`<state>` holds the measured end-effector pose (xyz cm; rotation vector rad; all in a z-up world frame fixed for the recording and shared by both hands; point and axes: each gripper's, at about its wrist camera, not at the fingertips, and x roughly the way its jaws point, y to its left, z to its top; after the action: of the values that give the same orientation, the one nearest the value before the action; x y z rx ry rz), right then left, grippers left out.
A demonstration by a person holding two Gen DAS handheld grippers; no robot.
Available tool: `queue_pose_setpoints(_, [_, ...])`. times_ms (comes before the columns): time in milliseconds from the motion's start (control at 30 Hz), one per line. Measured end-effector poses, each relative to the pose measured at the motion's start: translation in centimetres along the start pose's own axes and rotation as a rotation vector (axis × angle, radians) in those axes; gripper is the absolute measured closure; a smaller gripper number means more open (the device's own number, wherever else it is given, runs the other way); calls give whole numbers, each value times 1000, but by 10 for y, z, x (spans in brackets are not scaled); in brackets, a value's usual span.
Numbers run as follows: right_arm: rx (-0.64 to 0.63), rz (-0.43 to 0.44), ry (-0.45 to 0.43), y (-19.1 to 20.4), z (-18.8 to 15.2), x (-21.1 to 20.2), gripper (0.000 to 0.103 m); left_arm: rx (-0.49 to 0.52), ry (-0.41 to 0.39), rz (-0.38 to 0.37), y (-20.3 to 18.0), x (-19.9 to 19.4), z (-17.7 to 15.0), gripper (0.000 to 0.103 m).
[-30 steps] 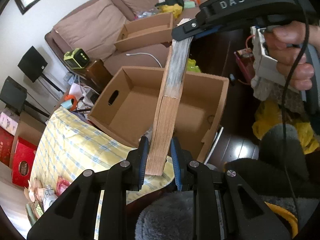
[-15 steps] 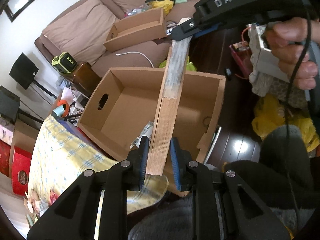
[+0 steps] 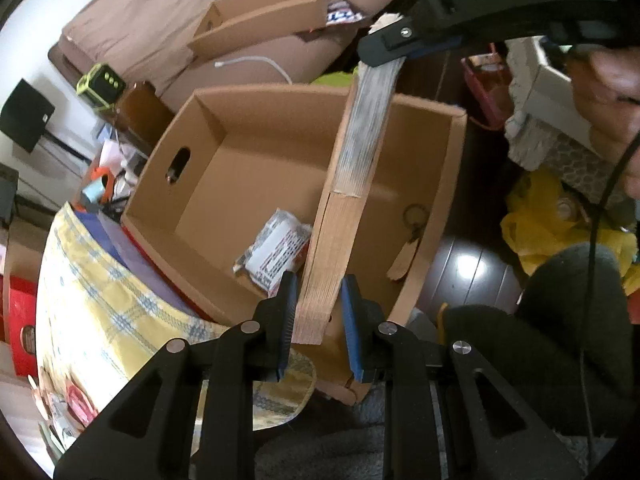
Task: Organize objects
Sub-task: 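Lower both held fans down into the cardboard box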
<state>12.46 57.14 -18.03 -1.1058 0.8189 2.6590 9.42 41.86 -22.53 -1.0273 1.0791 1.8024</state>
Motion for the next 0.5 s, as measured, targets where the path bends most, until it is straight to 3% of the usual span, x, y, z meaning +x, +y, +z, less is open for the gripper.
queue_pose_setpoints(267, [-15, -3, 46, 7, -10, 20, 87, -6, 76, 44, 1, 19, -6, 82])
queue_pose_setpoints(500, [-32, -5, 73, 12, -17, 32, 86, -68, 125, 6, 14, 30, -9, 81])
